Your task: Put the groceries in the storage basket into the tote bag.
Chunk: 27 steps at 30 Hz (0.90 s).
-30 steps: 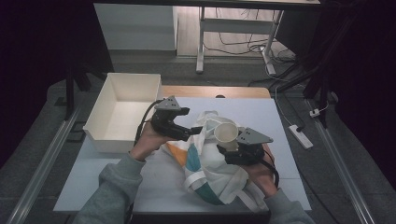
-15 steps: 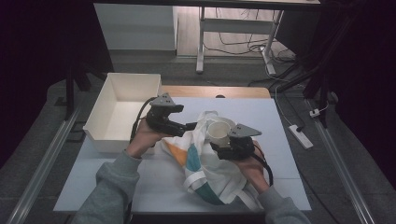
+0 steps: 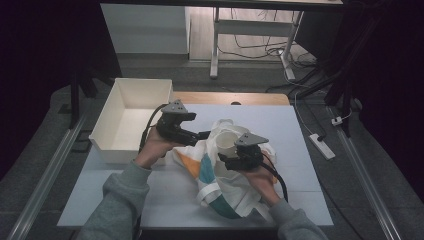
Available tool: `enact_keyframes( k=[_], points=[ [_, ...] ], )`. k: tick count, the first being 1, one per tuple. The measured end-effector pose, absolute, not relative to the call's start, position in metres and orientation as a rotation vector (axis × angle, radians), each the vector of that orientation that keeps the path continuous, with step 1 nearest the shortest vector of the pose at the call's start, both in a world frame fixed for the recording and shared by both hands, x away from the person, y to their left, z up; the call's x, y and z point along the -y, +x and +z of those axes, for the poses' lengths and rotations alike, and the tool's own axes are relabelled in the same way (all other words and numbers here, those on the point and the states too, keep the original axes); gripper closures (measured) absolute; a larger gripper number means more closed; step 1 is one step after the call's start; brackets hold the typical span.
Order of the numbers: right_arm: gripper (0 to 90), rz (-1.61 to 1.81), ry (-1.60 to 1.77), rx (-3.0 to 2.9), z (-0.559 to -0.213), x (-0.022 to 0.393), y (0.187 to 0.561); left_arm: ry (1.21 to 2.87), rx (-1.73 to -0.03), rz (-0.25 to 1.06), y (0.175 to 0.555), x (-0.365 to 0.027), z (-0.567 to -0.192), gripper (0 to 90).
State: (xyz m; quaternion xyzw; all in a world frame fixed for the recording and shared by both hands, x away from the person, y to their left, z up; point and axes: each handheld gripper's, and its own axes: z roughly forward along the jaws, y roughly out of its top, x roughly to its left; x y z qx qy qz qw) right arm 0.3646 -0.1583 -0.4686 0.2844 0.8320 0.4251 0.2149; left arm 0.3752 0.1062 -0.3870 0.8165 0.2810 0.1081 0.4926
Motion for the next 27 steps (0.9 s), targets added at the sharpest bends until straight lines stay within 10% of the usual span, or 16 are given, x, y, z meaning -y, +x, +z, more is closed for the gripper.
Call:
enact_keyframes(
  k=[27],
  points=[
    [22.0, 1.092, 0.867, -2.377, -0.496, 0.157, 0.382, 1.998, -0.684, 0.263, 0.376, -0.105, -0.39, 13.9]
  ],
)
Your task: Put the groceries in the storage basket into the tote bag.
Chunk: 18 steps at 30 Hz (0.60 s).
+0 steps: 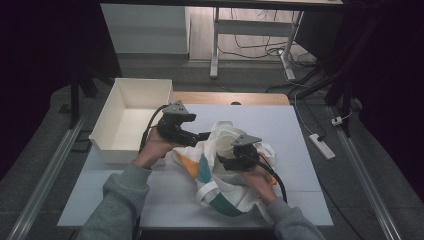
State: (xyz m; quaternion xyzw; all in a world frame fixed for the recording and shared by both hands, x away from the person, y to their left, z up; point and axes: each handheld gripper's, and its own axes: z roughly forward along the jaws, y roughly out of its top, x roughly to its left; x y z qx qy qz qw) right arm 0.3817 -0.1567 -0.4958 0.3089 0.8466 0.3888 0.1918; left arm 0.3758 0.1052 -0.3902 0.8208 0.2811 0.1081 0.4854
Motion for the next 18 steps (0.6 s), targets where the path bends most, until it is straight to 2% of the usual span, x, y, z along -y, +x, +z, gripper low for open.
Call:
enact_keyframes(
  k=[8, 18],
  points=[
    [21.9, 0.942, 0.89, -2.5, -0.489, 0.169, 0.38, 2.009, -0.686, 0.265, 0.376, -0.105, -0.393, 13.9],
    [22.2, 0.985, 0.882, -2.471, -0.493, 0.171, 0.38, 2.016, -0.683, 0.266, 0.377, -0.104, -0.394, 13.9]
  ],
)
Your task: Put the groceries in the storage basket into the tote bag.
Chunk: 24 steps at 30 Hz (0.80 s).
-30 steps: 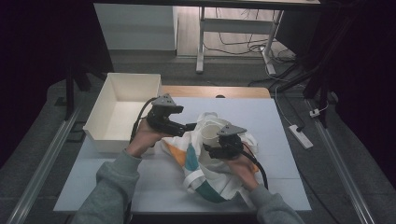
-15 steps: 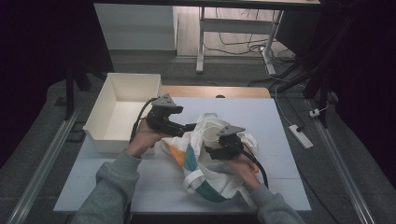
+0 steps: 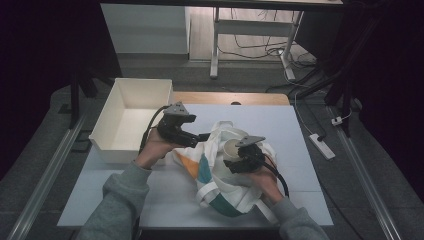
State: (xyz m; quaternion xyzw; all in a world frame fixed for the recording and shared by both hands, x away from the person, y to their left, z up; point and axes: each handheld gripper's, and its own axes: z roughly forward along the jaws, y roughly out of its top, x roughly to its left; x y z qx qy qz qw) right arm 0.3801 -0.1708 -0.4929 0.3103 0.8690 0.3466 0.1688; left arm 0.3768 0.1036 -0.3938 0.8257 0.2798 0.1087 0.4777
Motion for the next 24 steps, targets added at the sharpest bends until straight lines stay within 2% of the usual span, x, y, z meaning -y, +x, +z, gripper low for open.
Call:
enact_keyframes(
  k=[8, 13, 16, 24],
  points=[
    [21.1, 0.987, 0.871, -2.466, -0.493, 0.17, 0.38, 2.031, -0.677, 0.259, 0.377, -0.101, -0.396, 13.8],
    [7.8, 1.037, 0.862, -2.417, -0.485, 0.172, 0.374, 2.027, -0.681, 0.259, 0.377, -0.104, -0.396, 13.8],
    [5.2, 1.076, 0.876, -2.391, -0.477, 0.179, 0.371, 2.027, -0.685, 0.26, 0.377, -0.105, -0.396, 13.8],
    [6.4, 1.156, 0.847, -2.331, -0.457, 0.202, 0.356, 2.033, -0.691, 0.262, 0.377, -0.107, -0.397, 13.8]
  ],
)
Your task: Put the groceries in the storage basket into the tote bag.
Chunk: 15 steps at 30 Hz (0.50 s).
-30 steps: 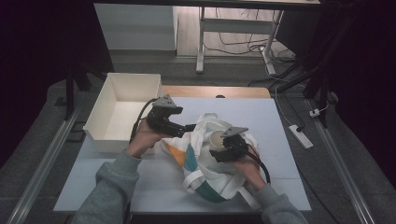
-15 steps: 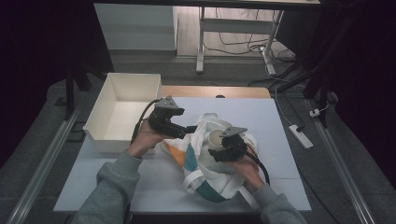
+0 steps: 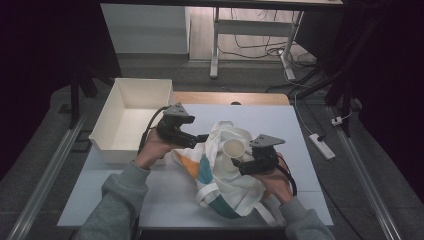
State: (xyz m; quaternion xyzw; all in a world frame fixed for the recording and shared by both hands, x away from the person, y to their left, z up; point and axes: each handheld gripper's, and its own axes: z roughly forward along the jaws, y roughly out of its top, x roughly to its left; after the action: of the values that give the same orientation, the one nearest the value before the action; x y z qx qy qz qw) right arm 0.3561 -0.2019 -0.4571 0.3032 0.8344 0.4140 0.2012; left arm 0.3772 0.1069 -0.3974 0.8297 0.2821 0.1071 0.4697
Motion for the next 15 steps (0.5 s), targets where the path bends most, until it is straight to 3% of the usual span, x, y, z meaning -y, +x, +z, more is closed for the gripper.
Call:
enact_keyframes(
  k=[15],
  points=[
    [18.2, 1.227, 0.801, -2.267, -0.435, 0.232, 0.344, 2.054, -0.692, 0.261, 0.374, -0.109, -0.402, 13.8]
  ],
)
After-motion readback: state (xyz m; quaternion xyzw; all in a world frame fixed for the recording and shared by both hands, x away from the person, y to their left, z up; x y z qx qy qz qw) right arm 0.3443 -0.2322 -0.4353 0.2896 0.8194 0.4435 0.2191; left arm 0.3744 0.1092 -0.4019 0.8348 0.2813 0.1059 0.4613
